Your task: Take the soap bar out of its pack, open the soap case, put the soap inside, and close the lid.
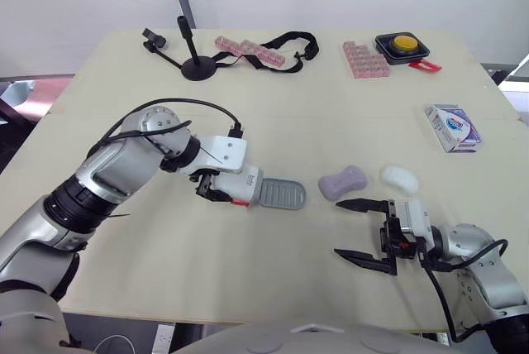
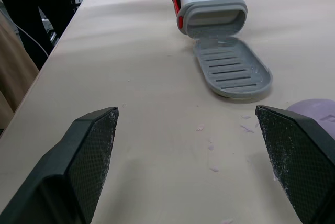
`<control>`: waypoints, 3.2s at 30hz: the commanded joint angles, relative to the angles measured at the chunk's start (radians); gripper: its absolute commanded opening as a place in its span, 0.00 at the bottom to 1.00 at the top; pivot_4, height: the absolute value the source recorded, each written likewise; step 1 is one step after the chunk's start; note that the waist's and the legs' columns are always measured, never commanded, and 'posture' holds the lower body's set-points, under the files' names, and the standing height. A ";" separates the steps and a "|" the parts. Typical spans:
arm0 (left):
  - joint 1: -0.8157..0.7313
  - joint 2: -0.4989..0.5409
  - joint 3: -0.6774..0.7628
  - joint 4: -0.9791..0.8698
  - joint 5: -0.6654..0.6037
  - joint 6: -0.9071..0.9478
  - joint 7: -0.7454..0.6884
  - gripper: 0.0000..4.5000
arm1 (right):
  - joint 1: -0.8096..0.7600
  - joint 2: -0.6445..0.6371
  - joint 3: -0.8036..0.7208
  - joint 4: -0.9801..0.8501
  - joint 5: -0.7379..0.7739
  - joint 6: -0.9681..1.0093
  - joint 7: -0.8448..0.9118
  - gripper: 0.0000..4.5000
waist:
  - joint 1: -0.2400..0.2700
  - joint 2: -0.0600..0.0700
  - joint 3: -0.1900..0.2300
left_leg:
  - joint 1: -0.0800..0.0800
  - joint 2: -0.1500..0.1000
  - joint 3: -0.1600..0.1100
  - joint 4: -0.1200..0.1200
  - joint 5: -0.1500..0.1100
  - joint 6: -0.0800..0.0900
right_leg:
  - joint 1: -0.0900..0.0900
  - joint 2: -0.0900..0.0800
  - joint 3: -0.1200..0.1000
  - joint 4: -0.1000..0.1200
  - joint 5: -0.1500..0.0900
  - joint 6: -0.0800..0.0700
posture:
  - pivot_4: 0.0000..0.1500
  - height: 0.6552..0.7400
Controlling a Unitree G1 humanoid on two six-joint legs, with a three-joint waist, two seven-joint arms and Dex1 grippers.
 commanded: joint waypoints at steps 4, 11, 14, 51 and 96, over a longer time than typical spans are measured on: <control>0.078 0.041 0.129 0.058 -0.038 -0.167 0.022 0.78 | -0.002 -0.015 -0.009 -0.026 0.012 0.002 0.000 0.99 | -0.004 0.000 0.000 | 0.000 -0.001 0.000 0.000 0.001 -0.001 | 0.000 0.000 0.000 0.000 0.000 0.000 | 1.00 0.64; 0.168 0.027 0.153 0.104 -0.055 -0.268 0.041 0.78 | -0.010 -0.018 -0.007 -0.025 0.014 0.008 0.001 0.99 | 0.000 0.000 0.000 | 0.000 0.000 0.000 0.000 0.001 -0.001 | 0.000 -0.001 -0.001 -0.001 0.000 0.000 | 1.00 0.64; 0.176 0.012 0.152 0.141 -0.051 -0.299 0.055 0.78 | -0.013 -0.019 -0.007 -0.029 0.015 0.012 0.000 0.99 | 0.000 0.000 0.000 | 0.000 0.000 0.000 -0.001 0.000 -0.001 | 0.000 -0.001 -0.001 -0.001 0.000 0.000 | 1.00 0.64; 0.225 -0.051 0.192 0.241 -0.116 -0.357 0.034 0.89 | -0.004 -0.028 -0.005 -0.020 0.009 0.005 0.010 1.00 | -0.005 0.000 0.000 | 0.001 0.000 0.000 -0.001 -0.001 0.001 | 0.001 -0.001 -0.001 -0.001 0.000 0.000 | 1.00 0.64; 0.229 -0.117 0.213 0.250 -0.163 -0.246 0.038 0.89 | 0.019 -0.051 -0.011 -0.033 0.010 0.014 0.004 1.00 | -0.007 0.000 0.000 | 0.000 0.000 0.000 -0.001 -0.001 0.005 | 0.001 -0.002 -0.003 -0.001 -0.001 -0.001 | 1.00 0.64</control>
